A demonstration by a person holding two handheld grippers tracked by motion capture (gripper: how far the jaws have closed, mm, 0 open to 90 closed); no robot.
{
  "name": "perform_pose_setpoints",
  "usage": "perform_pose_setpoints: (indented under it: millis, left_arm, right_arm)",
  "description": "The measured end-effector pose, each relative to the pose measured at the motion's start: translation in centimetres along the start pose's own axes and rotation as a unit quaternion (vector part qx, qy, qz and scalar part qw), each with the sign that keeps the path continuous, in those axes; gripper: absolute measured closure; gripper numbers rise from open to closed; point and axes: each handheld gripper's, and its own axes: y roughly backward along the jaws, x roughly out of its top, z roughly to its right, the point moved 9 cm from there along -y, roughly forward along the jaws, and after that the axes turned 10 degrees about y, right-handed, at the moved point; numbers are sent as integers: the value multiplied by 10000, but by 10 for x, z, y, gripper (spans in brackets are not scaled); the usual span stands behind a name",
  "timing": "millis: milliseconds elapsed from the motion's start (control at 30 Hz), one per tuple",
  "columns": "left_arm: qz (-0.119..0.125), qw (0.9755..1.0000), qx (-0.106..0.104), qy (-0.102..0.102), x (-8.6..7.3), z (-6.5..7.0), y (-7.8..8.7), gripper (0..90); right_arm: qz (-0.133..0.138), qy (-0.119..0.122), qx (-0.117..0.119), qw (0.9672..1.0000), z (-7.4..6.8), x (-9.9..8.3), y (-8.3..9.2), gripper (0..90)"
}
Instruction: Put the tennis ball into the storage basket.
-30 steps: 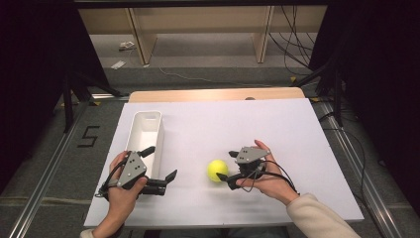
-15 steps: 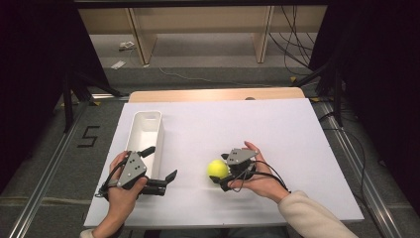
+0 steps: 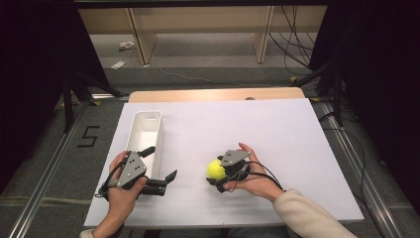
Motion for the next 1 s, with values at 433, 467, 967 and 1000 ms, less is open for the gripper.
perform_pose_setpoints:
  millis: [433,467,967,1000]
  left_arm:
    - [-3,10000,-10,-2,0,0,0,0]
    - [-5,10000,-9,-1,0,0,0,0]
    - [5,10000,-25,-3,0,1,0,0]
    - [7,10000,-25,-3,0,1,0,0]
  right_arm:
    - [-116,36,-19,9999,0,-3,-7,186]
    - [-128,29,-60,9999,1,-4,-7,203]
    - [-203,-27,-131,9997,5,-4,-5,262]
    - [-206,-22,-134,9997,5,-4,-5,262]
